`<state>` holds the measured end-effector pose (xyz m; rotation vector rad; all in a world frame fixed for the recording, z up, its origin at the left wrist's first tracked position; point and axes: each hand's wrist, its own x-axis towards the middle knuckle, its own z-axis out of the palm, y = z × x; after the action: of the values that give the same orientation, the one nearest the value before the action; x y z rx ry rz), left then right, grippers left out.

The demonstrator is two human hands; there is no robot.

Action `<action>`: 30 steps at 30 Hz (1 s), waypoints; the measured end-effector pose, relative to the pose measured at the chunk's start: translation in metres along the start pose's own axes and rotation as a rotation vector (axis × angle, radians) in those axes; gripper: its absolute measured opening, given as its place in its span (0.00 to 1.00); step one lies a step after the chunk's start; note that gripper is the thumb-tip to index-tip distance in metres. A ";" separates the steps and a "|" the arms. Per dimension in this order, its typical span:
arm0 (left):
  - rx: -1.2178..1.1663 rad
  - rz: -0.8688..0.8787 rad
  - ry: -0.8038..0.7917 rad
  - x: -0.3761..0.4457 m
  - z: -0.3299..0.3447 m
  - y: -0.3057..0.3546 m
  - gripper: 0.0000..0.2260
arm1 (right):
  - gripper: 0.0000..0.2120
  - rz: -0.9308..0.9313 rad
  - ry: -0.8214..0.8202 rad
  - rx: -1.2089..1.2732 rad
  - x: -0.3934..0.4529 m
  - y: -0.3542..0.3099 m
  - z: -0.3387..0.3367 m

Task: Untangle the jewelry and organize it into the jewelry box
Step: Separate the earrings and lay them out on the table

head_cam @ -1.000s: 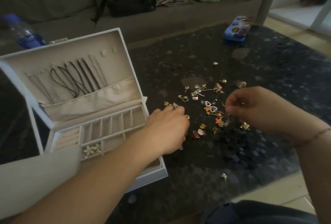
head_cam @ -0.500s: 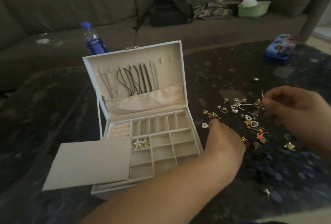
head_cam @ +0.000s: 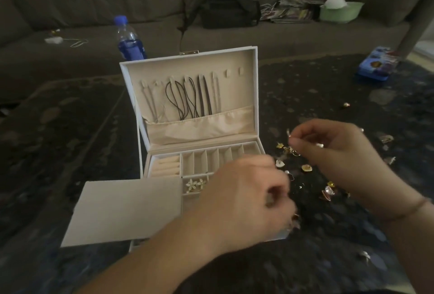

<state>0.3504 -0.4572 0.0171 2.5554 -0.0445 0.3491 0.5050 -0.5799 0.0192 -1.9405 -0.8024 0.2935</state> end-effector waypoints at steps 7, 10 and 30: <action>-0.157 -0.167 0.187 -0.026 -0.041 -0.061 0.08 | 0.06 -0.105 -0.069 -0.166 -0.001 0.004 0.041; -0.229 -0.241 0.208 -0.023 -0.040 -0.068 0.07 | 0.07 -0.120 -0.112 -0.064 -0.001 0.001 0.040; -0.303 -0.249 0.186 0.002 -0.025 -0.057 0.04 | 0.05 -0.101 -0.169 0.178 -0.006 -0.011 0.054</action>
<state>0.3521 -0.3959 0.0081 2.1889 0.2673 0.4440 0.4684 -0.5427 0.0010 -1.7193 -0.9490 0.4568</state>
